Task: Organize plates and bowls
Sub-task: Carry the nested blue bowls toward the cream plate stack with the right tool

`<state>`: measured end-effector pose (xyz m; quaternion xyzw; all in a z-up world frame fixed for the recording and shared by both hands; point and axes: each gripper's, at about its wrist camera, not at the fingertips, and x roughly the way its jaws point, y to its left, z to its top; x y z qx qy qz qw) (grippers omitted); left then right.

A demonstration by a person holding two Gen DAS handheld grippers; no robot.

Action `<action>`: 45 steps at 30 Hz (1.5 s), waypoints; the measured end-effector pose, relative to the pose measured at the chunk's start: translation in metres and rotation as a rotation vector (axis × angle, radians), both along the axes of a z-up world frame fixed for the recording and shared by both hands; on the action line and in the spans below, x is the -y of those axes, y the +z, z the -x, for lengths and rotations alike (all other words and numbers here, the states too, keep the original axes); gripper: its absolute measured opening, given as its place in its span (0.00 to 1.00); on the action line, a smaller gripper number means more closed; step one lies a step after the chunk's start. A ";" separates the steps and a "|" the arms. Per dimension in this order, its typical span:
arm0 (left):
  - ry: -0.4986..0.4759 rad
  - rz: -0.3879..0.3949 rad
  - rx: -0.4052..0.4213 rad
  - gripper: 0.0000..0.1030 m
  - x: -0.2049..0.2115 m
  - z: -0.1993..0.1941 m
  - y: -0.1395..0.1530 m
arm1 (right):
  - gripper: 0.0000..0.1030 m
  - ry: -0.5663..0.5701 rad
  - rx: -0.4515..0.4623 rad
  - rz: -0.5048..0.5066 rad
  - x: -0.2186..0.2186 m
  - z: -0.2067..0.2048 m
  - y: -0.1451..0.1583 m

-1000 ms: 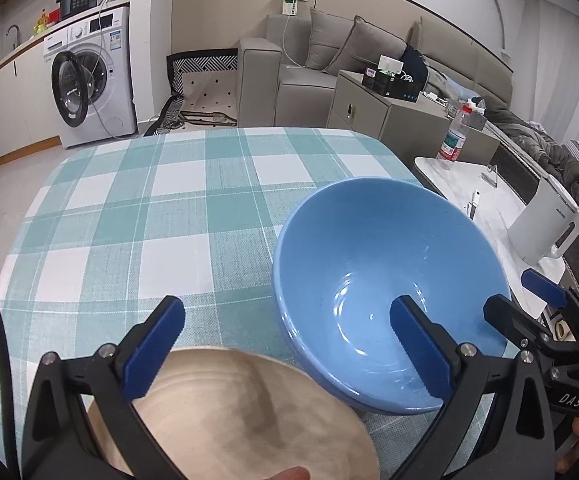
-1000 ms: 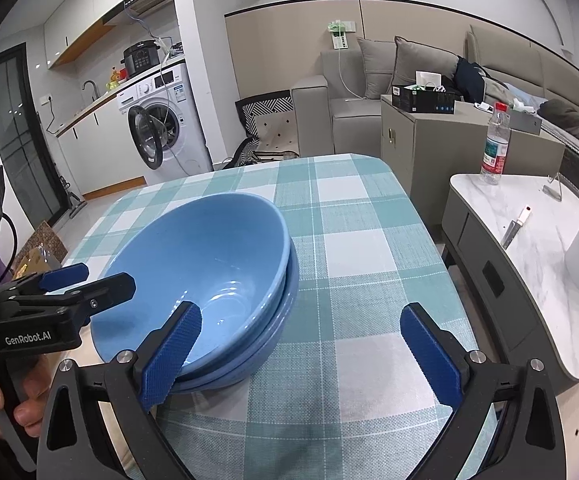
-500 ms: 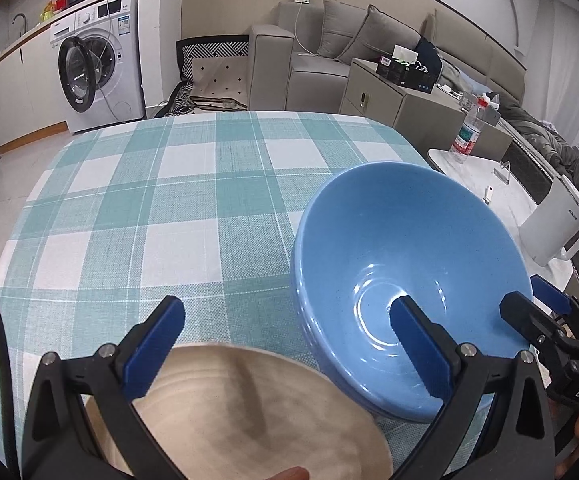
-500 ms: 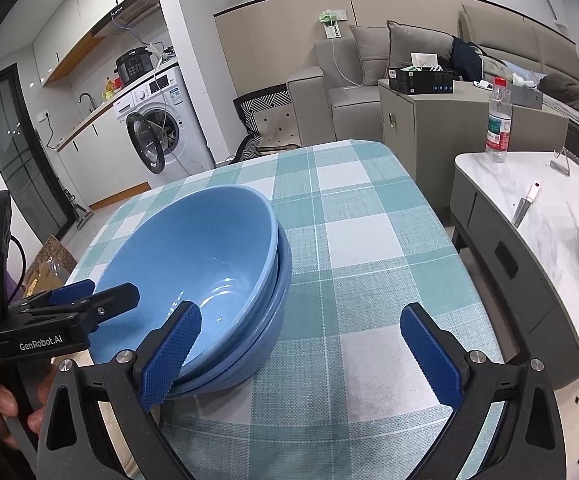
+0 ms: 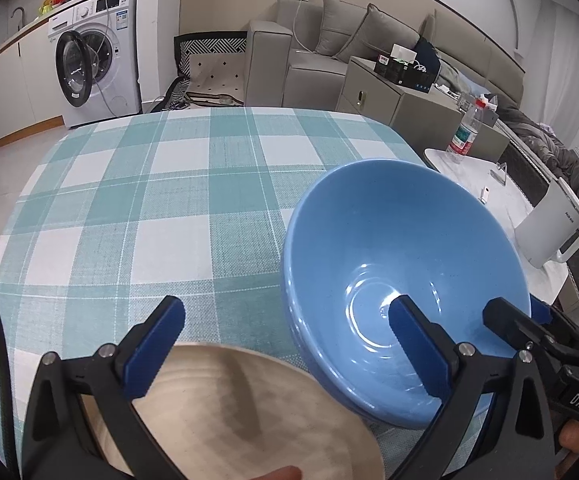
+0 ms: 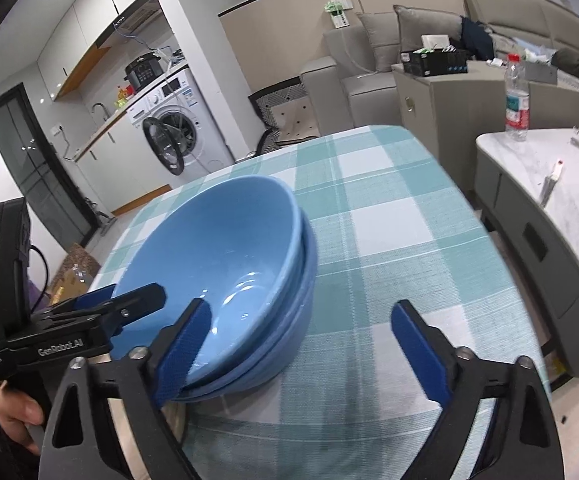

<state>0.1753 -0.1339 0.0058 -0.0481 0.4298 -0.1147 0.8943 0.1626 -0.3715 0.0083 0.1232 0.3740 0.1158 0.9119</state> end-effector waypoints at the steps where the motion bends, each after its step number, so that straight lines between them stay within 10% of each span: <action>1: -0.003 0.004 -0.001 0.97 0.000 0.000 0.000 | 0.84 0.003 -0.001 -0.006 -0.001 0.000 0.000; 18: -0.062 0.053 -0.051 0.43 0.007 0.002 0.001 | 0.57 0.057 0.013 -0.030 -0.012 0.005 0.005; 45: -0.088 -0.002 -0.004 0.39 0.020 0.016 0.012 | 0.51 0.050 0.034 -0.016 -0.010 0.008 0.013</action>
